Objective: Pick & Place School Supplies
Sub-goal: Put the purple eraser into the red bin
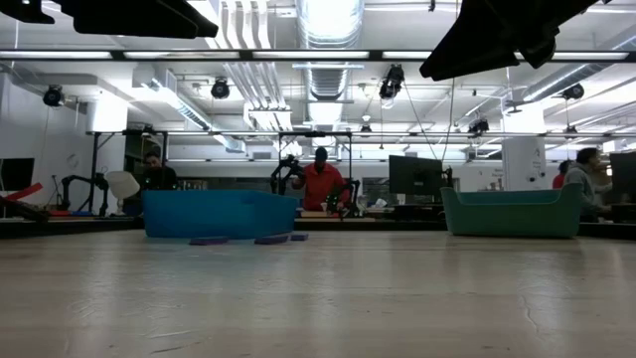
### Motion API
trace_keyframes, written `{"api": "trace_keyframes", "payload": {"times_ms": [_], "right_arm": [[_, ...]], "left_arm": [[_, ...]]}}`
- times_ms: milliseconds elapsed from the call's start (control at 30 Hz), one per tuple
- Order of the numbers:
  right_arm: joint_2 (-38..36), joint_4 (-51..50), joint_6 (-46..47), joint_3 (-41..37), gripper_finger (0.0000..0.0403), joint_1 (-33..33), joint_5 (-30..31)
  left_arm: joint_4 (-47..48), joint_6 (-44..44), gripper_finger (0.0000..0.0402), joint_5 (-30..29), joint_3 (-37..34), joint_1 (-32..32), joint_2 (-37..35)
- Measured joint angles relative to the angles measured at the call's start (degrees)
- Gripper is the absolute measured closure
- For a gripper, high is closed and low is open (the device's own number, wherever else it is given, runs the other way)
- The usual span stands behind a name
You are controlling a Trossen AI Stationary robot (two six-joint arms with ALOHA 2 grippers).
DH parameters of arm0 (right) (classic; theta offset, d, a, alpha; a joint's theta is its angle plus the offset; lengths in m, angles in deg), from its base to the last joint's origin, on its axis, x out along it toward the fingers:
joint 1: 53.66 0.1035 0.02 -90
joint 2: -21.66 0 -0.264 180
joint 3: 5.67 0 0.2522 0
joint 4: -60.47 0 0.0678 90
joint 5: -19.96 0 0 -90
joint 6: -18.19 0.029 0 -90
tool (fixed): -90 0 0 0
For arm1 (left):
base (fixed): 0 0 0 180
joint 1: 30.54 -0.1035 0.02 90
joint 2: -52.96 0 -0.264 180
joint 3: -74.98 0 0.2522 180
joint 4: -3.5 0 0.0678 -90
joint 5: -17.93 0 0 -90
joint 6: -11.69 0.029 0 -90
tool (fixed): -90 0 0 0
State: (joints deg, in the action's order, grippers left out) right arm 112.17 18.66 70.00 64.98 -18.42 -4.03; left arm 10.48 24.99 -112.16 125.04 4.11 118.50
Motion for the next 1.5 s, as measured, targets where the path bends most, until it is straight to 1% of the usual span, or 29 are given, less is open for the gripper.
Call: {"api": "trace_keyframes", "payload": {"times_ms": [267,400,567,600,667,700,767,900,933,1067,1133,1200,1300,1367,1433,1500], "right_arm": [[0.12,0.00,-3.38,0.00,0.0280,0.00,-0.04],[0.12,0.07,-3.39,-0.02,0.0280,0.00,-2.97],[0.12,0.13,-3.38,-0.02,0.0280,-0.02,-4.59],[0.12,0.15,-3.38,-0.02,0.0280,-0.02,-4.59],[0.12,0.14,-3.38,-0.02,0.0280,-0.02,-4.59],[0.12,0.13,-3.38,-0.02,0.0280,-0.02,-4.61],[0.12,0.13,-3.38,-0.02,0.0280,-0.02,-4.59],[0.12,0.13,-3.38,-0.02,0.0280,-0.02,-4.63],[0.12,0.15,-3.38,-0.02,0.0280,-0.02,-4.61],[0.12,0.13,-3.38,-0.02,0.0280,-0.02,-4.63],[0.12,0.13,-3.38,-0.02,0.0280,-0.03,-4.64],[0.12,0.13,-3.38,-0.02,0.0280,-0.04,-4.66],[0.12,0.13,-3.38,-0.02,0.0280,-0.04,-4.68],[0.12,0.13,-3.38,-0.02,0.0280,-0.04,-4.68],[0.12,0.13,-3.38,-0.02,0.0280,-0.04,-4.68],[0.12,0.13,-3.38,-0.02,0.0280,-0.04,-4.68]], "left_arm": [[0.00,0.00,0.0179,-0.01,0.00,0.00,0.00],[0.02,0.00,0.0179,-0.02,0.00,0.00,0.00],[0.02,-1.04,0.0179,0.02,0.00,0.01,0.00],[0.04,-5.04,0.0179,0.42,0.00,0.02,0.00],[-0.06,-18.02,0.0179,3.15,0.00,0.04,0.00],[-0.07,-21.93,0.0179,4.25,0.01,-0.07,0.00],[0.30,-25.44,0.0179,4.61,0.02,-0.26,0.01],[1.43,-28.39,0.0179,3.37,0.04,-0.28,0.80],[1.27,-29.47,0.0179,2.10,0.05,-0.28,1.27],[1.46,-36.22,0.0179,-7.58,0.07,-0.26,4.96],[1.43,-39.50,0.0179,-11.06,0.07,-0.28,7.25],[1.46,-40.52,0.0179,-13.67,0.07,-0.26,9.47],[1.49,-42.32,0.0179,-16.01,0.07,-0.26,11.92],[2.70,-44.95,0.0179,-16.20,0.07,-0.26,12.57],[5.75,-50.09,0.0179,-16.48,0.07,-0.17,12.57],[9.99,-57.51,0.0179,-17.29,0.07,-0.15,12.36]]}}
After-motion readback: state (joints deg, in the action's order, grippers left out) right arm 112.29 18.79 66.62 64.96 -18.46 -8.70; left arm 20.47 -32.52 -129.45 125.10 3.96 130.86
